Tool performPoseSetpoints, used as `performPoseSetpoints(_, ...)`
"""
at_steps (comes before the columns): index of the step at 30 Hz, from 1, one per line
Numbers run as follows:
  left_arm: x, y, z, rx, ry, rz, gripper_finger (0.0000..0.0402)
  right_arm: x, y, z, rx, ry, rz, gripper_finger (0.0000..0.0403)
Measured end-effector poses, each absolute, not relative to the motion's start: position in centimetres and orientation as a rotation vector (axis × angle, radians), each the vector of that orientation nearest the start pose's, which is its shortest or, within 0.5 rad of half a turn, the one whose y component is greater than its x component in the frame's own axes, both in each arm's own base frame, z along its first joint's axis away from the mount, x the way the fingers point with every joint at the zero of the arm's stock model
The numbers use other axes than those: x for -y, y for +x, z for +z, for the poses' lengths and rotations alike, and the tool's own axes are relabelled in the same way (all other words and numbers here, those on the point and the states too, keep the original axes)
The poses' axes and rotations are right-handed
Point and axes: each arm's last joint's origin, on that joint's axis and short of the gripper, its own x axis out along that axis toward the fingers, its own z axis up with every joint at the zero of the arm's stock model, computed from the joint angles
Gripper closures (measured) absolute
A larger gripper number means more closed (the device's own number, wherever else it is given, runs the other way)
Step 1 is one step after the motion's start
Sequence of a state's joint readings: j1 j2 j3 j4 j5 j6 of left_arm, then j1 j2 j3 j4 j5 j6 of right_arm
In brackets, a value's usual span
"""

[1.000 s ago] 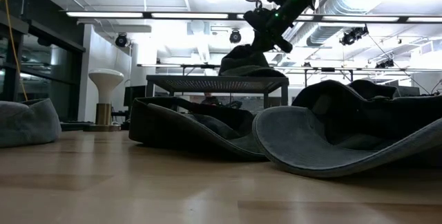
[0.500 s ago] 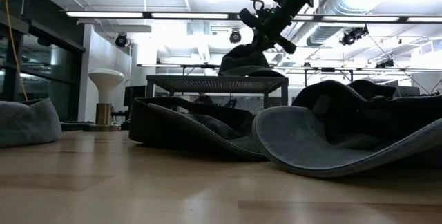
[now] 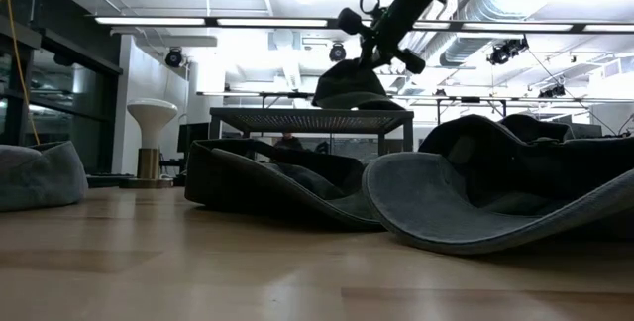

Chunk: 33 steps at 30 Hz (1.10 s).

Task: Pick & Place hat
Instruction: Put the right black cap on the shelf

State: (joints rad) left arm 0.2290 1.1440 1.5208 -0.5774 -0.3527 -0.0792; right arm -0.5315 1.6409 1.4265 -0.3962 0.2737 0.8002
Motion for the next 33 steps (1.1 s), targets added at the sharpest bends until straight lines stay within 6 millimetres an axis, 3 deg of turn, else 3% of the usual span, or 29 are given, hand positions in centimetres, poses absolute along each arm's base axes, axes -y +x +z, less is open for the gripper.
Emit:
performPoseSetpoints(12,-5.5,19.5,47.4,-0.163,-0.072,0.574,0.0192,17.4,32.6,32.0,-0.195,0.892,-1.012,0.0403)
performPoseSetpoints(17,-5.5,19.5,47.4,-0.166,-0.073,0.563,0.0192,17.6,32.3,31.8,-0.211,0.876,-1.061,0.0403)
performPoseSetpoints(33,-5.5,19.5,47.3,-0.170,-0.073,0.560,0.0192,17.7,32.2,31.6,-0.348,0.730,-0.971,0.0399)
